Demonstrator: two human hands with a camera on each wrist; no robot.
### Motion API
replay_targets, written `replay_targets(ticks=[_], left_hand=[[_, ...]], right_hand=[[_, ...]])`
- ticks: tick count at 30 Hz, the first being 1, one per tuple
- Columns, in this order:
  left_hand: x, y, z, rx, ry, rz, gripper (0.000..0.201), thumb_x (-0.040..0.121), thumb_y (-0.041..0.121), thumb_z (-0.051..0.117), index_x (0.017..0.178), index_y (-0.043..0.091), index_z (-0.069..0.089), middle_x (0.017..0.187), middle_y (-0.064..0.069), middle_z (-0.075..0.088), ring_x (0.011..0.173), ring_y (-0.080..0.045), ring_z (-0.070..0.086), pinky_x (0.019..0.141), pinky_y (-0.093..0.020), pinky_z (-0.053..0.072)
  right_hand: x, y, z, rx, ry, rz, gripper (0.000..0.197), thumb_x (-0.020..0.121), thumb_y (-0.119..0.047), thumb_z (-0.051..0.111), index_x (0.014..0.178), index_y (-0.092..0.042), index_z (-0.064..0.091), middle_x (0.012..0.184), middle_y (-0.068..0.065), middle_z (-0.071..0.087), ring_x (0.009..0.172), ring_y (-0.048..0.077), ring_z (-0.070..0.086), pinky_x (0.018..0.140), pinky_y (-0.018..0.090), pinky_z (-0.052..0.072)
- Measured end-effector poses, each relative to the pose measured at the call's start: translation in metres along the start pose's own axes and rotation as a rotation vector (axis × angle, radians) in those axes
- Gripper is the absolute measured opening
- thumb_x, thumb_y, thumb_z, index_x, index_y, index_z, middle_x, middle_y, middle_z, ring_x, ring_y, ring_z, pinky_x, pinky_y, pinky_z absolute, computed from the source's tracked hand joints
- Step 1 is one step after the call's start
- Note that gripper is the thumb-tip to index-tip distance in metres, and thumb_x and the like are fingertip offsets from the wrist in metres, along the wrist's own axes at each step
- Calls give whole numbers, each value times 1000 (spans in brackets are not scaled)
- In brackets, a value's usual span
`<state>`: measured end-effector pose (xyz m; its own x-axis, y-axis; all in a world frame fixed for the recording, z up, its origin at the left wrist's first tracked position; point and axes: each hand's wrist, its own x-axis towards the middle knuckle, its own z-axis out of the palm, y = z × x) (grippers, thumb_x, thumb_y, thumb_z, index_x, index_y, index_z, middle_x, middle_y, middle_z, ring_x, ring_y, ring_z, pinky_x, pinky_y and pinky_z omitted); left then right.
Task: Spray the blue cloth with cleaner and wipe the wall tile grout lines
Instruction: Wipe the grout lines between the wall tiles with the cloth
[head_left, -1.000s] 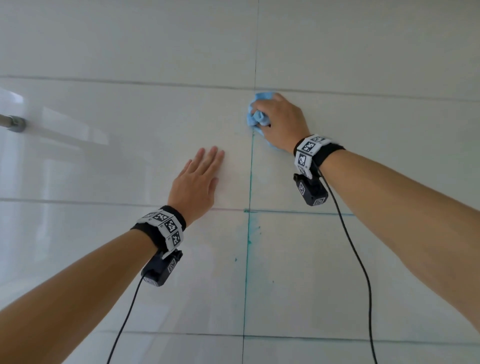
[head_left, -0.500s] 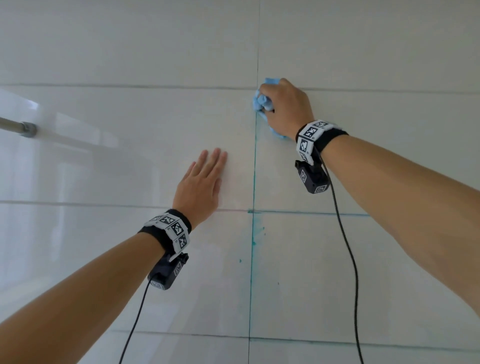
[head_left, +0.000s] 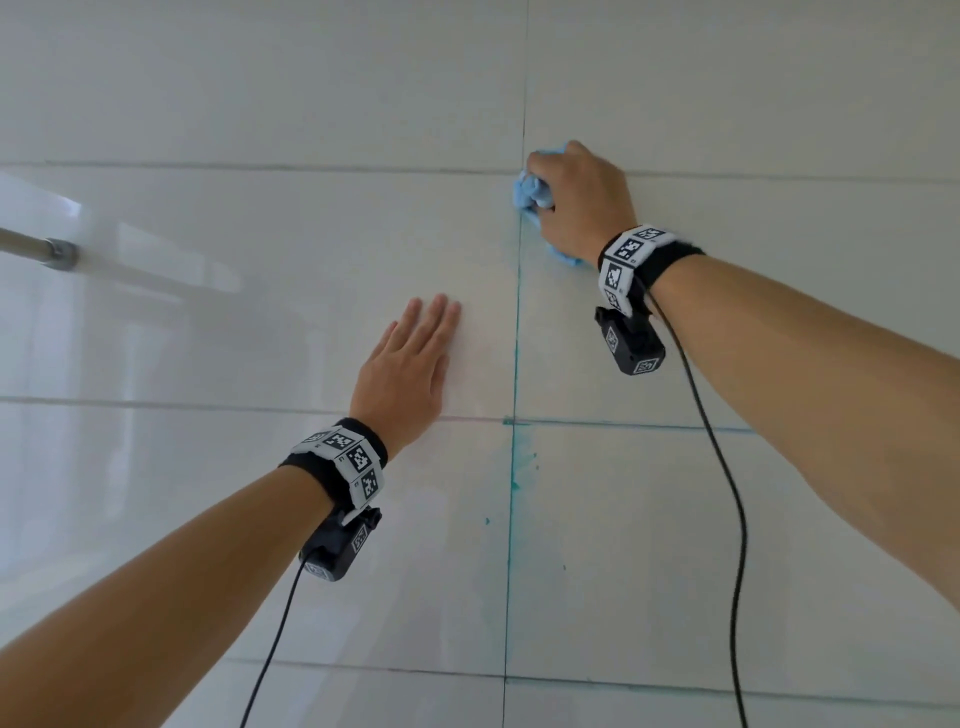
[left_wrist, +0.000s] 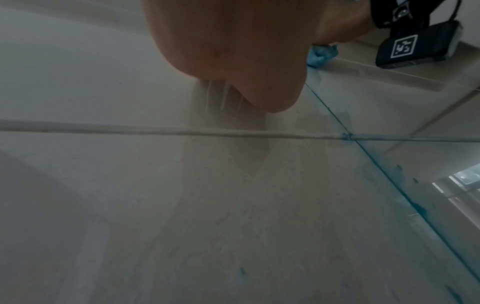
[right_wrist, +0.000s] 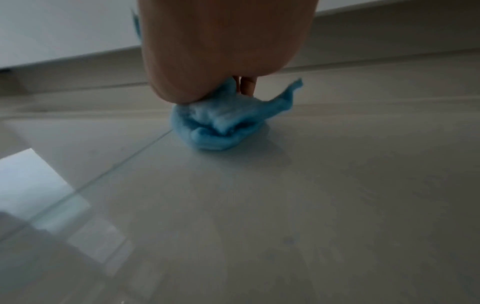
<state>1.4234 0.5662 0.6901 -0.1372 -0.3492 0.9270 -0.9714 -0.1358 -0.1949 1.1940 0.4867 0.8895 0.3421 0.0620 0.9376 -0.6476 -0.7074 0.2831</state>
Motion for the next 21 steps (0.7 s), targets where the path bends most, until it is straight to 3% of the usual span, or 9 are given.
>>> replay_targets(ticks=[2, 7, 12, 14, 18, 21], left_hand=[[0, 1, 0, -5, -2, -6, 59, 112, 26, 30, 167, 22, 10, 174, 1, 13, 161, -25, 7, 129, -45, 21], [0, 3, 1, -8, 21, -15, 58, 112, 26, 30, 167, 21, 12, 173, 1, 15, 161, -26, 10, 129, -45, 21], [-2, 3, 1, 7, 13, -20, 59, 112, 26, 30, 167, 22, 11, 174, 2, 14, 161, -25, 9, 129, -45, 21], [-2, 2, 2, 14, 15, -10, 59, 112, 26, 31, 167, 22, 11, 174, 2, 14, 161, -25, 9, 129, -44, 21], [-3, 2, 3, 5, 25, -15, 58, 112, 26, 31, 167, 22, 12, 174, 1, 14, 161, -25, 9, 130, -43, 20], [-2, 1, 3, 7, 25, -11, 58, 112, 26, 32, 167, 22, 13, 173, 1, 16, 161, -25, 11, 129, -43, 20]], right_hand=[[-3, -1, 3, 0, -4, 3, 17, 86, -15, 61, 102, -17, 65, 120, 13, 65, 114, 31, 66, 81, 41, 54], [-30, -7, 16, 21, -42, -40, 15, 87, -23, 60, 101, -23, 63, 118, 7, 65, 93, 31, 68, 77, 45, 58], [-56, -9, 12, -45, -155, -193, 25, 94, -23, 54, 116, -25, 65, 131, 6, 62, 95, 31, 69, 81, 47, 57], [-47, -9, 4, -69, -136, -160, 26, 92, -21, 57, 116, -24, 66, 135, 6, 62, 94, 34, 69, 83, 47, 57], [-16, -12, -3, -53, -6, 24, 20, 85, -15, 65, 105, -18, 66, 110, 9, 66, 97, 32, 66, 75, 41, 54], [-11, -16, 1, -57, 15, 40, 15, 86, -16, 65, 100, -19, 63, 102, 5, 65, 93, 27, 65, 71, 38, 53]])
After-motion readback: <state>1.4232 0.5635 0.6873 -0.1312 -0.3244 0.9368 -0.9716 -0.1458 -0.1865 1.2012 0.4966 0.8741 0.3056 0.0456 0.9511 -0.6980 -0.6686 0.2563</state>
